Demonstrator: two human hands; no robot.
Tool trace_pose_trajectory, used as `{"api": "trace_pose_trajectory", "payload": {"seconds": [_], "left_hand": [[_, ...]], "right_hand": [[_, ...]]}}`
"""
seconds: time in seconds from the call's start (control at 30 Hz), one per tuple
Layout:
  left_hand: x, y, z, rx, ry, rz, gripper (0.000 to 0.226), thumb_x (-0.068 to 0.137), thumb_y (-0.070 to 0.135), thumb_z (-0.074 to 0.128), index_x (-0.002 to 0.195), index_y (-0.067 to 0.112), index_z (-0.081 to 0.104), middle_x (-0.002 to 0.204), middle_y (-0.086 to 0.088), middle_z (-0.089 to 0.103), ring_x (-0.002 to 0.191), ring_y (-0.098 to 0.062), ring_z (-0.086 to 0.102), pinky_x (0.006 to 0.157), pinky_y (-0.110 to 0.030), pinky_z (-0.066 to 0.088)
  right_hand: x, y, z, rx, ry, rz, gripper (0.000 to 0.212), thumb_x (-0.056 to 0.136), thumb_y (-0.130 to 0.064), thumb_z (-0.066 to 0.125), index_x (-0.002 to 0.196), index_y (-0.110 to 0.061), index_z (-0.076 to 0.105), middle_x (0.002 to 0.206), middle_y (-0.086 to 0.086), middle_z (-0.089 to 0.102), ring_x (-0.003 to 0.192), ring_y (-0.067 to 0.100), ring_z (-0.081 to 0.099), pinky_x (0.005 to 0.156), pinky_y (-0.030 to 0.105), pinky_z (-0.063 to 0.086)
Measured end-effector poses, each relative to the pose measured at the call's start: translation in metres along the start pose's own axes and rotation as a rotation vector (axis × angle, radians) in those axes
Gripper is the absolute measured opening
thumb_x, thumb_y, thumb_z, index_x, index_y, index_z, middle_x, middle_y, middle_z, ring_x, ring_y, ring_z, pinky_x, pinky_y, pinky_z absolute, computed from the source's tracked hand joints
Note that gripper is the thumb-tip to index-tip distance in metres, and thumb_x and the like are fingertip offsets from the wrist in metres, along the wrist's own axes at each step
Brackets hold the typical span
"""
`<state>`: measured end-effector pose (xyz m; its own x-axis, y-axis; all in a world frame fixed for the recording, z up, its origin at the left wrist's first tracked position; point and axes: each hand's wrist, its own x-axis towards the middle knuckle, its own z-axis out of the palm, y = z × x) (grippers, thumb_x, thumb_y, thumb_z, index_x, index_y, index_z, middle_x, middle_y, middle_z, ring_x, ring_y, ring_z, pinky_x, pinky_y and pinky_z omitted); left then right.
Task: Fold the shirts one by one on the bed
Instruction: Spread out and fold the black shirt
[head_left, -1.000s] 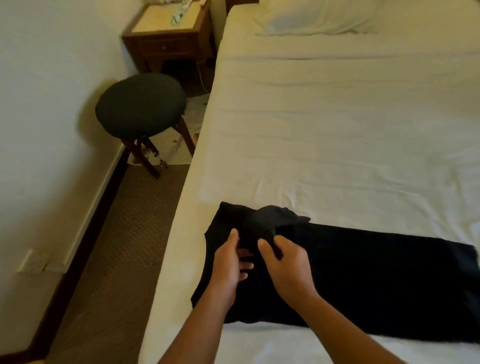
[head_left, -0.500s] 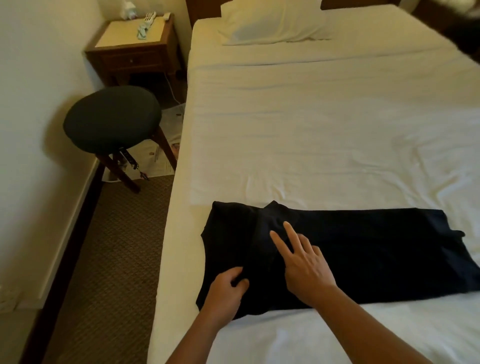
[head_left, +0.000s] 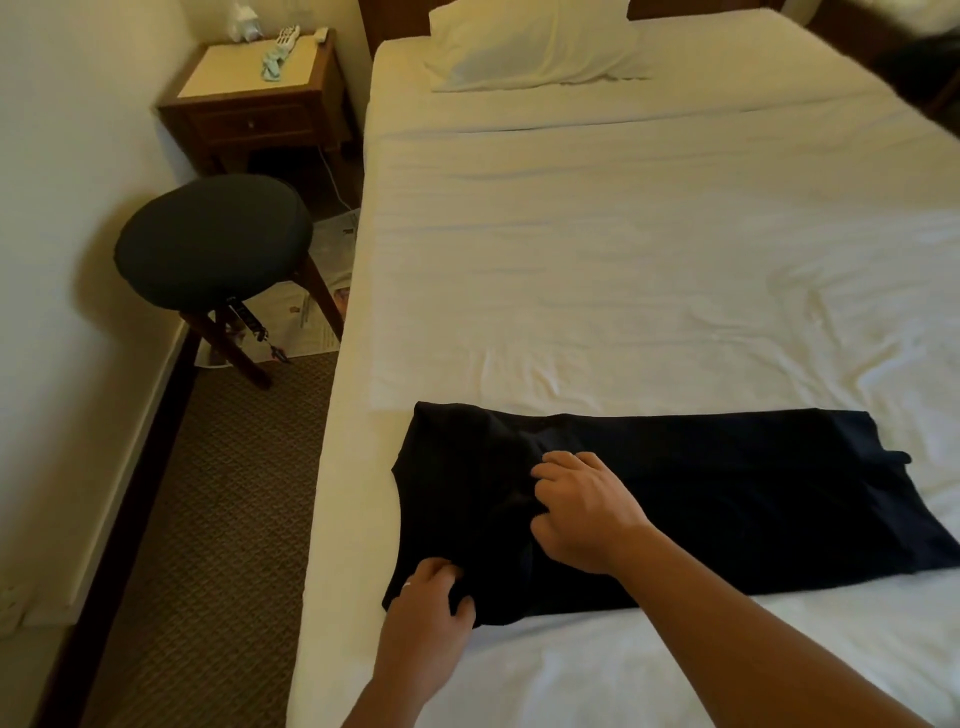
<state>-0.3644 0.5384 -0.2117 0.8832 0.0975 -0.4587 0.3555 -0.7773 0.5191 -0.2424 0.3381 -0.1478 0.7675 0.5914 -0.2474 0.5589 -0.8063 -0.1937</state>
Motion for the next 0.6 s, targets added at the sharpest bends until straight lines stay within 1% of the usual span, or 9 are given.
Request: {"api": "trace_pose_trajectory", "payload": {"seconds": [0.03,0.1,0.17,0.23,0.3,0.37,0.47,0.5,0.6], "left_hand": [[0.0,0.0,0.002,0.006,-0.012,-0.002,0.029,0.098,0.036,0.055,0.125,0.028,0.063,0.129,0.018,0.046,0.106,-0.008,0.057,0.087,-0.028,0.051],[-0.002,0.006,0.004,-0.008,0.015,-0.04,0.021,0.098,0.035,0.055,0.114,0.03,0.068,0.12,0.017,0.051,0.1,-0.01,0.058,0.082,-0.031,0.051],[-0.001,0.012,0.006,-0.117,0.041,-0.142,0.016,0.098,0.034,0.053,0.098,0.028,0.068,0.1,0.008,0.06,0.089,-0.016,0.06,0.073,-0.032,0.047],[-0.002,0.015,0.01,-0.307,-0.004,-0.242,0.026,0.099,0.032,0.051,0.086,0.014,0.064,0.082,-0.006,0.062,0.074,-0.024,0.06,0.067,-0.032,0.04],[-0.003,0.015,0.012,-0.492,-0.015,-0.296,0.034,0.099,0.03,0.05,0.075,0.006,0.053,0.07,-0.014,0.049,0.067,-0.027,0.049,0.068,-0.035,0.035],[-0.007,0.023,0.007,-0.673,0.014,-0.367,0.031,0.103,0.022,0.051,0.076,0.007,0.054,0.074,-0.017,0.049,0.074,-0.028,0.052,0.07,-0.034,0.037],[-0.012,0.037,0.001,-0.889,0.031,-0.489,0.04,0.107,0.036,0.047,0.097,0.003,0.069,0.09,-0.027,0.065,0.091,-0.034,0.067,0.065,-0.03,0.045],[-0.015,0.039,0.0,-0.94,0.011,-0.518,0.044,0.106,0.043,0.047,0.105,0.007,0.072,0.094,-0.021,0.071,0.094,-0.032,0.07,0.065,-0.03,0.047],[-0.017,0.04,0.002,-0.974,-0.05,-0.488,0.037,0.099,0.047,0.06,0.102,0.014,0.074,0.098,-0.013,0.077,0.089,-0.027,0.074,0.075,-0.038,0.056]], "right_hand": [[-0.004,-0.002,-0.004,0.057,-0.002,0.049,0.033,0.093,-0.035,0.042,0.095,-0.018,0.07,0.107,-0.002,0.068,0.108,0.016,0.058,0.107,0.034,0.04],[-0.011,-0.004,-0.008,0.244,-0.043,0.235,0.026,0.09,-0.033,0.048,0.069,-0.016,0.05,0.069,-0.001,0.054,0.065,0.017,0.05,0.074,0.032,0.05],[-0.017,-0.005,-0.006,0.468,-0.183,0.439,0.028,0.087,-0.03,0.053,0.067,-0.015,0.042,0.064,0.002,0.045,0.057,0.019,0.042,0.056,0.033,0.04],[-0.026,-0.005,-0.003,0.668,-0.417,0.529,0.021,0.083,-0.024,0.056,0.068,-0.014,0.044,0.065,0.005,0.045,0.055,0.022,0.044,0.054,0.03,0.04],[-0.038,-0.008,-0.001,0.872,-0.695,0.548,0.011,0.081,-0.018,0.054,0.082,-0.009,0.06,0.07,0.012,0.055,0.056,0.028,0.055,0.059,0.034,0.053],[-0.047,-0.01,0.004,1.05,-0.856,0.541,0.029,0.087,-0.018,0.053,0.106,-0.001,0.067,0.082,0.014,0.067,0.062,0.029,0.065,0.07,0.041,0.059],[-0.051,-0.011,0.02,1.046,-0.826,0.487,0.03,0.093,-0.025,0.053,0.108,-0.007,0.071,0.099,0.006,0.077,0.082,0.029,0.075,0.085,0.041,0.058],[-0.052,-0.013,0.027,1.011,-0.798,0.477,0.028,0.094,-0.028,0.054,0.103,-0.01,0.072,0.101,0.005,0.077,0.088,0.028,0.076,0.089,0.041,0.056],[-0.05,-0.017,0.045,1.032,-0.543,0.536,0.032,0.099,-0.035,0.056,0.1,-0.007,0.072,0.094,0.007,0.076,0.079,0.023,0.074,0.075,0.031,0.058]]}}
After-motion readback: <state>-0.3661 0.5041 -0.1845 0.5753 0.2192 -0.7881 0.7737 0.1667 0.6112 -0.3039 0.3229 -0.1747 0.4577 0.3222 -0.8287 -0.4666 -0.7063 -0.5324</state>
